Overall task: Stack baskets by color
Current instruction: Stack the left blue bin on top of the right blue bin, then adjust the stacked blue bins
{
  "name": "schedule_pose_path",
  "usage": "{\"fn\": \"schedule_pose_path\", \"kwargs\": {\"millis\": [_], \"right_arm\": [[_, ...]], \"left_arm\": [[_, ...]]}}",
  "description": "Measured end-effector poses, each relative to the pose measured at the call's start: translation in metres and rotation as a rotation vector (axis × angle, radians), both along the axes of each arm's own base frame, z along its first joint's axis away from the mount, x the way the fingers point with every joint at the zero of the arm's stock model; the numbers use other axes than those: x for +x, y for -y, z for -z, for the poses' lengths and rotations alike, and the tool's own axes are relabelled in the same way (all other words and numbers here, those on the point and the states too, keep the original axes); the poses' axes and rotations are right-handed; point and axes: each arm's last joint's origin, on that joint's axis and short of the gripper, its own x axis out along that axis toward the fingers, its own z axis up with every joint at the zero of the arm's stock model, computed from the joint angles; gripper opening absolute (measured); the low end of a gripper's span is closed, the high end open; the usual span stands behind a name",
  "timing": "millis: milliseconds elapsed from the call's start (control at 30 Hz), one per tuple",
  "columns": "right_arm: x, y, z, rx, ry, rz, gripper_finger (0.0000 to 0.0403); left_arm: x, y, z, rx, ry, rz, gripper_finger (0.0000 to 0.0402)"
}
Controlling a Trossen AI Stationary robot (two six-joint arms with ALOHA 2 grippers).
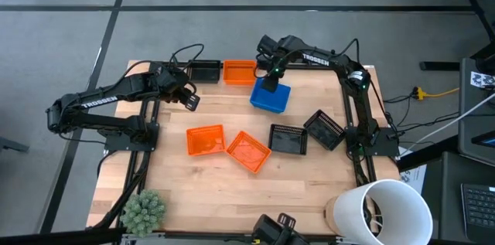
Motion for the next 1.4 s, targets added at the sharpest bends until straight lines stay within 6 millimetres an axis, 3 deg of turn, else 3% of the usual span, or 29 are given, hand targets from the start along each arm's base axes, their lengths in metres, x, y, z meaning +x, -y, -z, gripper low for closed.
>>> {"fn": "schedule_pose_path", "kwargs": {"millis": [267, 533, 800, 967, 1167, 1400], "right_arm": [[-0.002, -0.006, -0.018, 0.049, -0.056, 0.085, 0.0132], [0.018, -0.041, -0.051, 0.122, 0.025, -0.035, 0.0122], [0.05, -0.092, -0.017, 0.2, 0.119, -0.178, 0.0121], [0.056, -0.11, 0.0, 0.077, 0.064, -0.192, 0.0121], [0.046, -0.114, 0.029, 0.095, -0.039, -0.151, 0.0121], [0.028, -0.097, 0.046, 0.016, -0.17, -0.09, 0.0122]], "left_arm": [[0.0, 0.0, 0.0, -0.001, 0.0, 0.0, 0.0053], [0.0, 0.0, 0.0, -0.002, 0.002, -0.002, 0.0053], [0.0, 0.0, 0.0, 0.001, 0.0, -0.002, 0.0053], [0.0, 0.0, 0.0, 0.002, 0.0, -0.002, 0.0053], [0.0, 0.0, 0.0, 0.002, 0.0, -0.002, 0.0053], [0.0, 0.0, 0.0, 0.002, 0.0, -0.003, 0.0053]]}}
